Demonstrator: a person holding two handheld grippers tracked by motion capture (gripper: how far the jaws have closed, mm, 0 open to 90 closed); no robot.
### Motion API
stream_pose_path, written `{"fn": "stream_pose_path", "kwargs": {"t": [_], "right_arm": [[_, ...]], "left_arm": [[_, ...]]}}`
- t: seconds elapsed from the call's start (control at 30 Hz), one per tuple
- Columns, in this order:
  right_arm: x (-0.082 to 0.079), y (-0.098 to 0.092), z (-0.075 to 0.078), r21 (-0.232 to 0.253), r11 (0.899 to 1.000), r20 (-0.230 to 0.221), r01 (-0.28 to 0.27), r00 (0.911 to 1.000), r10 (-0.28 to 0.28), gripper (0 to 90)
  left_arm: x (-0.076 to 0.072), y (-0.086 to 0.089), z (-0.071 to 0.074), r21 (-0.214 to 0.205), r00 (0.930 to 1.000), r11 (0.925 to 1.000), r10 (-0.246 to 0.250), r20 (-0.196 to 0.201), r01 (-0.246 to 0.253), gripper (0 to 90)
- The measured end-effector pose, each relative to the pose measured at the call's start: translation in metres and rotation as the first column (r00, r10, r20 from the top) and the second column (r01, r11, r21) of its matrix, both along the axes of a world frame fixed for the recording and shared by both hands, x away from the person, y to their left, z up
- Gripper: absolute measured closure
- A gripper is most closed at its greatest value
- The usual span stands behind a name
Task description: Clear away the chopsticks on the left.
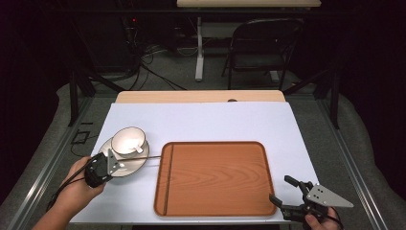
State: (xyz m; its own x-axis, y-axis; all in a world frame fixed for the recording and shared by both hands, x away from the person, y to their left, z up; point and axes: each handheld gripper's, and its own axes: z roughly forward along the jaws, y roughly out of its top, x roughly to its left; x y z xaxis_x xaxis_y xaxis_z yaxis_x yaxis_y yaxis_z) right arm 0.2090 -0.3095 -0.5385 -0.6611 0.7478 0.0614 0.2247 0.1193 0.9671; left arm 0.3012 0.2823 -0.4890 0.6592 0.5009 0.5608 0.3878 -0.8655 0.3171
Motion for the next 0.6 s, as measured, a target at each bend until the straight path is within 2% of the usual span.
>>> {"fn": "stream_pose_path", "kwargs": {"t": [0.03,0.1,0.23,0.33,0.6], "right_arm": [[0.000,0.000,0.000,0.000,1.000,0.000,0.000,1.0000,0.000,14.3],[0.000,0.000,0.000,0.000,1.000,0.000,0.000,1.0000,0.000,14.3],[0.000,0.000,0.000,0.000,1.000,-0.001,0.000,1.0000,0.000,14.3],[0.000,0.000,0.000,-0.001,1.000,-0.001,0.000,1.0000,0.000,14.3],[0.000,0.000,0.000,-0.001,1.000,-0.002,-0.001,1.0000,0.001,14.3]], "left_arm": [[0.000,0.000,0.000,0.000,1.0000,1.0000,0.000,0.000,0.000,64.2],[0.000,0.007,-0.002,0.015,0.9989,0.9993,-0.036,0.031,0.035,65.1],[0.000,0.015,-0.004,0.009,0.9959,0.9976,-0.069,0.058,0.068,66.2],[0.001,0.020,-0.008,0.011,0.9941,0.9963,-0.086,0.066,0.086,66.8],[0.008,0.023,-0.020,0.014,0.9937,0.9946,-0.103,0.044,0.103,67.1]]}}
